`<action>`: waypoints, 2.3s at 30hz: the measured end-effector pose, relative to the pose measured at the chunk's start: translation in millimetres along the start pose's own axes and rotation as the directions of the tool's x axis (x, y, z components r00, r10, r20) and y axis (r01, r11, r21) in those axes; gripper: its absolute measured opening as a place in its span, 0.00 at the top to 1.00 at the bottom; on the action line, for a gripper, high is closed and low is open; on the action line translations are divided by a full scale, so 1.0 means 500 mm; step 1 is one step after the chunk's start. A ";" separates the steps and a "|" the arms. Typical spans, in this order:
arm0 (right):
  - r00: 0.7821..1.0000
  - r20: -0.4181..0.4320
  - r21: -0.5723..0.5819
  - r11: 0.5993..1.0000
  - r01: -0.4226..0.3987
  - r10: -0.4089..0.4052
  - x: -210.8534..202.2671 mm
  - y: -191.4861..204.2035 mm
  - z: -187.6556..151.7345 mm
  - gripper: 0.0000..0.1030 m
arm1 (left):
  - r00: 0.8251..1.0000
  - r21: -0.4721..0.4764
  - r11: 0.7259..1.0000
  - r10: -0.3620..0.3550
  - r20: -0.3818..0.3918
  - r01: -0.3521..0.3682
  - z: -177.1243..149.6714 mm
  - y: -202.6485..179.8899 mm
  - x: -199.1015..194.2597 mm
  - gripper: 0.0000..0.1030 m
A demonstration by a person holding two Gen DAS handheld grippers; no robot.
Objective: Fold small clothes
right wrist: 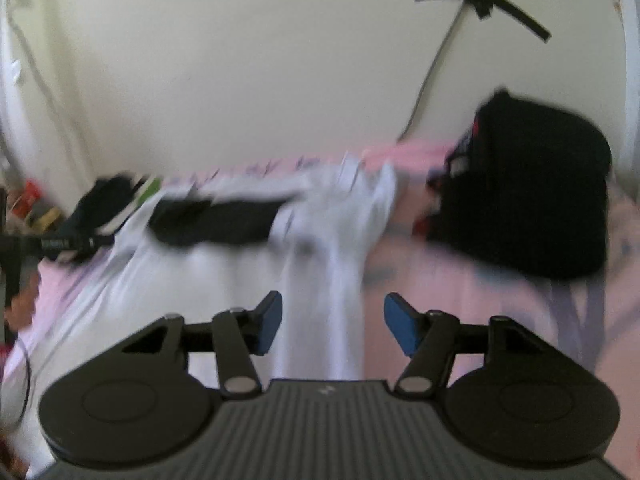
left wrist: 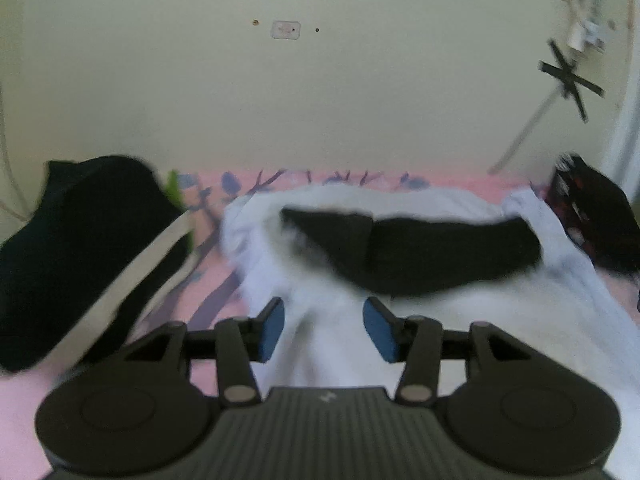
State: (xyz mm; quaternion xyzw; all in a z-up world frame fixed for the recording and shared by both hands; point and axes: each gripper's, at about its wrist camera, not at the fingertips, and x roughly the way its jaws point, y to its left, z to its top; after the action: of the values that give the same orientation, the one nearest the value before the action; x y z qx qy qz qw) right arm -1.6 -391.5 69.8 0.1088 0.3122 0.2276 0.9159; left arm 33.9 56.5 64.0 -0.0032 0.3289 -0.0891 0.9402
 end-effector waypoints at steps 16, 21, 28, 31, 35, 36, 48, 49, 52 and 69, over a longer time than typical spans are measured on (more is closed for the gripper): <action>0.965 -0.256 -0.064 0.997 0.050 -0.065 -0.332 0.034 -0.300 0.50 | 0.991 -0.039 0.998 0.050 -0.125 -0.055 -0.307 0.044 -0.302 0.51; 0.965 -0.175 -0.184 0.969 0.163 -0.196 -0.414 0.026 -0.290 0.50 | 0.992 -0.057 0.996 0.065 -0.110 -0.072 -0.323 0.050 -0.334 0.49; 0.910 -0.080 -0.180 0.904 0.389 -0.407 -0.542 -0.039 -0.290 0.48 | 0.992 -0.031 0.997 0.068 -0.103 -0.071 -0.339 0.040 -0.361 0.47; 0.977 0.007 -0.041 0.976 0.215 -0.215 -0.534 -0.038 -0.292 0.45 | 0.993 -0.044 0.997 0.057 -0.107 -0.062 -0.348 0.039 -0.366 0.45; 1.000 -0.023 -0.039 0.999 0.021 -0.022 -0.417 0.021 -0.309 0.45 | 0.991 -0.094 0.994 0.044 -0.123 -0.056 -0.364 0.047 -0.371 0.45; 0.999 -0.038 -0.059 0.998 -0.007 0.004 -0.386 0.038 -0.315 0.45 | 0.992 -0.111 0.993 0.036 -0.124 -0.050 -0.369 0.050 -0.375 0.45; 0.983 -0.104 -0.052 0.986 -0.160 0.154 -0.310 0.081 -0.306 0.96 | 0.986 -0.078 0.996 -0.062 -0.157 0.051 -0.350 -0.012 -0.361 0.89; 0.981 -0.084 -0.043 0.983 -0.177 0.173 -0.318 0.078 -0.297 0.98 | 0.984 -0.099 0.992 -0.089 -0.153 0.075 -0.343 -0.006 -0.367 0.89; 0.978 -0.010 -0.006 0.978 -0.208 0.208 -0.332 0.051 -0.255 0.99 | 0.986 -0.189 0.974 -0.145 -0.083 0.128 -0.305 0.032 -0.401 0.89; 0.984 0.173 0.118 0.993 0.012 -0.032 0.003 -0.046 0.053 0.28 | 0.998 -0.348 0.935 0.050 -0.038 -0.060 0.007 0.072 -0.103 0.53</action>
State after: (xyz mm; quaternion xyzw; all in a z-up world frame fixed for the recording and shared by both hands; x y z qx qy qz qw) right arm 24.0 -412.4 81.9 0.1783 0.2445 0.1883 0.9343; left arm 2.5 100.4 96.4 -0.1594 0.3526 -0.0029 0.9221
